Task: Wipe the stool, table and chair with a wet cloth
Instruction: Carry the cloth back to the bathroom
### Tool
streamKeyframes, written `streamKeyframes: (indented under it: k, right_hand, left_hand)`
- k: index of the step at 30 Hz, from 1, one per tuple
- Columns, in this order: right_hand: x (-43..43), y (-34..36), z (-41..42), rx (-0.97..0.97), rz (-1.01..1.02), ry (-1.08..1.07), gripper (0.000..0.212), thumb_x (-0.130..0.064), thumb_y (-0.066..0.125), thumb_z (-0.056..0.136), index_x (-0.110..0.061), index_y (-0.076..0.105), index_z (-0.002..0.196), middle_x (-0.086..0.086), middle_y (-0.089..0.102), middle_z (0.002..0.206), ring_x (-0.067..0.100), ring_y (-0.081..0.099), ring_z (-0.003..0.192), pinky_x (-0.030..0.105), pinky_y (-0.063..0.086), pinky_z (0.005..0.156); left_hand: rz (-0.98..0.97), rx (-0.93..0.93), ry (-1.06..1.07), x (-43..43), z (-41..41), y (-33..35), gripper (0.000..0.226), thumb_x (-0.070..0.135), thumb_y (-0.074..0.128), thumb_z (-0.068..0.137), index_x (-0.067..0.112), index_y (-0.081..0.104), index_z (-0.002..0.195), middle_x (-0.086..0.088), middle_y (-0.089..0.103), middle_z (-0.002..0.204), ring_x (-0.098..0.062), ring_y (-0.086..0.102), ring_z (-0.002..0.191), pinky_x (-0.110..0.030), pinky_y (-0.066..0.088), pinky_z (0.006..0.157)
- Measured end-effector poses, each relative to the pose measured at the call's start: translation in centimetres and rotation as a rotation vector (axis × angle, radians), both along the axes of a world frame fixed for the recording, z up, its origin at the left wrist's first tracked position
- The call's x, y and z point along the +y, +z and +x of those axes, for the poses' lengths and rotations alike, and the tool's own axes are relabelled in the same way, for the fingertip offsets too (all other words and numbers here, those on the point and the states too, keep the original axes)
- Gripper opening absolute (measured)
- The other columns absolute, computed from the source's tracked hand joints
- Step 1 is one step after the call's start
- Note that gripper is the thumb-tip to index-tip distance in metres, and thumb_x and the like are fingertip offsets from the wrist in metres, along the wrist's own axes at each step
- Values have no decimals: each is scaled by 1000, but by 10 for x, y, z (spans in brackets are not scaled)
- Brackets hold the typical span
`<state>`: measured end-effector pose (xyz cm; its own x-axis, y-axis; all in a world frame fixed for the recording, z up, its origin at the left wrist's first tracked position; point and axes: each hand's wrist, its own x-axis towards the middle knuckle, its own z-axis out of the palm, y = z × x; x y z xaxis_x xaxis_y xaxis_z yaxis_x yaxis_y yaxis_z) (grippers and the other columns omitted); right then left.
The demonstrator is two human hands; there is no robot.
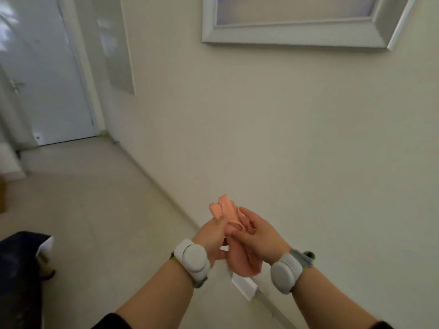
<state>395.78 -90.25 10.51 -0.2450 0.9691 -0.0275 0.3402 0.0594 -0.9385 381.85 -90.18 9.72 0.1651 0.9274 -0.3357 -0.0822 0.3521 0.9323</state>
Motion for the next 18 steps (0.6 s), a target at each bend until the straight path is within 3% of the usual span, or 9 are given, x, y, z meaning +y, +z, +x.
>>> streamKeyframes:
  k: [1, 3, 5, 9, 11, 15, 18]
  right_hand:
    - [17, -4, -11, -11, 5, 9, 47, -21, 72, 82, -39, 49, 119, -27, 60, 110, -21, 56, 90, -1, 42, 77]
    - [54, -11, -32, -15, -14, 28, 48, -15, 68, 85, -23, 52, 130, -5, 62, 122, -1, 60, 104, 18, 46, 96]
    - [93, -15, -49, 1, -36, 79, 47, -16, 67, 86, -16, 53, 131, 0, 61, 124, 12, 59, 111, 32, 44, 103]
    - [169, -22, -80, 111, -72, 163, 27, -19, 68, 85, -32, 64, 108, -12, 68, 104, 2, 64, 97, 20, 50, 90]
    - [212, -21, -98, 112, -77, 216, 19, -19, 63, 88, -37, 67, 92, -10, 71, 95, 5, 65, 91, 22, 52, 86]
    - [297, -15, -152, 46, -36, 294, 20, -19, 55, 93, -29, 71, 86, 2, 72, 89, 17, 63, 84, 37, 52, 84]
    - [345, -13, -213, 55, -13, 336, 25, -15, 52, 93, -28, 69, 80, -4, 70, 76, 16, 60, 73, 31, 50, 72]
  left_hand:
    - [4, 11, 18, 12, -12, -2, 33, 40, 40, 95, 31, 72, 91, 6, 75, 87, -17, 69, 83, -34, 57, 68]
    - [18, 38, 53, 39, -35, -6, 26, 31, 41, 95, 27, 65, 105, 1, 72, 96, -19, 67, 84, -34, 57, 70]
    - [31, 60, 105, 71, -55, -8, 24, 29, 40, 97, 26, 62, 106, 1, 70, 98, -18, 65, 82, -31, 56, 68]
    - [15, 43, 224, 129, -88, -7, 24, 32, 39, 99, 25, 61, 106, 0, 68, 95, -17, 64, 77, -28, 54, 64]
    - [5, 36, 292, 161, -103, -4, 24, 35, 40, 98, 25, 61, 104, 3, 69, 94, -17, 65, 78, -28, 55, 64]
    - [-23, 15, 477, 215, -149, 7, 22, 37, 42, 97, 28, 61, 104, 4, 69, 99, -21, 65, 88, -35, 57, 72]
    - [-72, -32, 638, 245, -200, 10, 18, 34, 41, 99, 29, 57, 104, 3, 65, 100, -22, 64, 90, -34, 55, 67]
